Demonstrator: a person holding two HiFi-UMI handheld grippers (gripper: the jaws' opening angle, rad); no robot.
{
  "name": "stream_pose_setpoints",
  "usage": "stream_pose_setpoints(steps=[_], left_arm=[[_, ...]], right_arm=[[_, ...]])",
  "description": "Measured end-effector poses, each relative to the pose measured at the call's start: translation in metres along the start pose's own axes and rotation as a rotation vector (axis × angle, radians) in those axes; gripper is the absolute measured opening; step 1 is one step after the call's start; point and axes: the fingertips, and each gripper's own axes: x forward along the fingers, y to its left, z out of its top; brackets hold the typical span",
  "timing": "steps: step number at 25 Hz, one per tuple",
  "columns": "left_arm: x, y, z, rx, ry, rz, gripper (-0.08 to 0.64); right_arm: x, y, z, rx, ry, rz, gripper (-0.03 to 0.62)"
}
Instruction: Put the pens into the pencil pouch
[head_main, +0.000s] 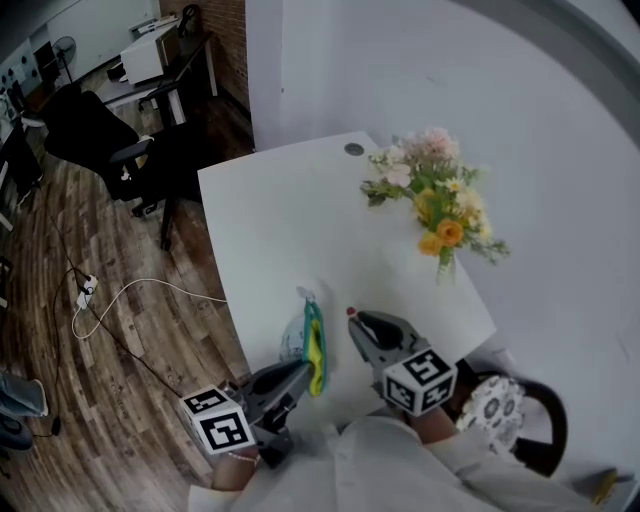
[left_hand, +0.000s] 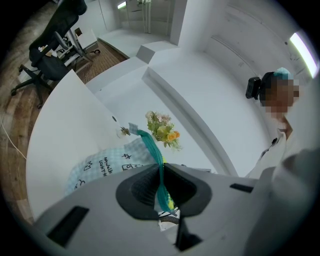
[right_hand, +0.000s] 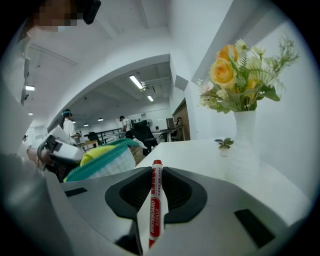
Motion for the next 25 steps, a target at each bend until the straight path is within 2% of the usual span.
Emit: stream_pose_setpoints(steps=[7,15,25], left_arm=[[0.001,-0.001,-0.003,-0.001,0.0,0.002,0.031],[-0.004,-0.002,-0.003,0.003,-0.003,0.013,0.031],[-0.007,0.0,0.0,0.002,-0.004,0.021,0.031]], right_arm=[[-0.014,0.054,0.068,-0.039,-0.207,0.143,0.066],[-0.022,0.094,0.119,-0.058,-0.327,0.268,0.066],[-0.031,0.11,0.166,0.053,-0.518,0.369,0.066]])
